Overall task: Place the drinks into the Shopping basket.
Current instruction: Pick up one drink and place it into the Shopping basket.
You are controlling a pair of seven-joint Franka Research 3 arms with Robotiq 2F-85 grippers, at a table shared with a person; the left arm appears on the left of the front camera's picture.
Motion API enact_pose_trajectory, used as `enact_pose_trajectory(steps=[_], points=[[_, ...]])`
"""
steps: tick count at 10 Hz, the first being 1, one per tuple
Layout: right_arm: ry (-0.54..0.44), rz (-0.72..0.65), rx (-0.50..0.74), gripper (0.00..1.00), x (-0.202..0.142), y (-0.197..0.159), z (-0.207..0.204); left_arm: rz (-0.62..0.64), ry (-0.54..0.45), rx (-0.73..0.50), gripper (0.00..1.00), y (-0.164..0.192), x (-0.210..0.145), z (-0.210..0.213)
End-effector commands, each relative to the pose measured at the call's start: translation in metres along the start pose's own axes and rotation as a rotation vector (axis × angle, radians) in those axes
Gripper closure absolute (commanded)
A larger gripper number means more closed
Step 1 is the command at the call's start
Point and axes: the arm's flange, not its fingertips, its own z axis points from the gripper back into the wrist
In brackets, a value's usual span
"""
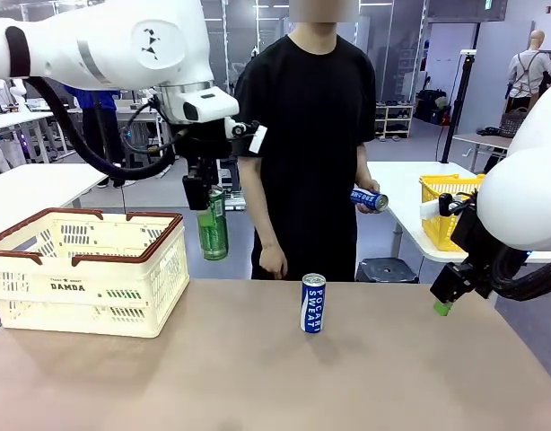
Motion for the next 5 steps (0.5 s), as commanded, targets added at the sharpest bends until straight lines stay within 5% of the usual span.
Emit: enact_pose_trajectory(steps=[1, 5], points=[[0.0, -0.003, 0.003, 0.0, -0.001, -0.001, 0.0, -0.023, -0.029, -0.008, 0.72, -0.004, -0.016, 0.008], [0.0, -0.003, 0.003, 0.0, -0.001, -0.001, 0.0, 0.0, 0.0, 0.0, 0.72, 0.0, 0.0, 0.0]])
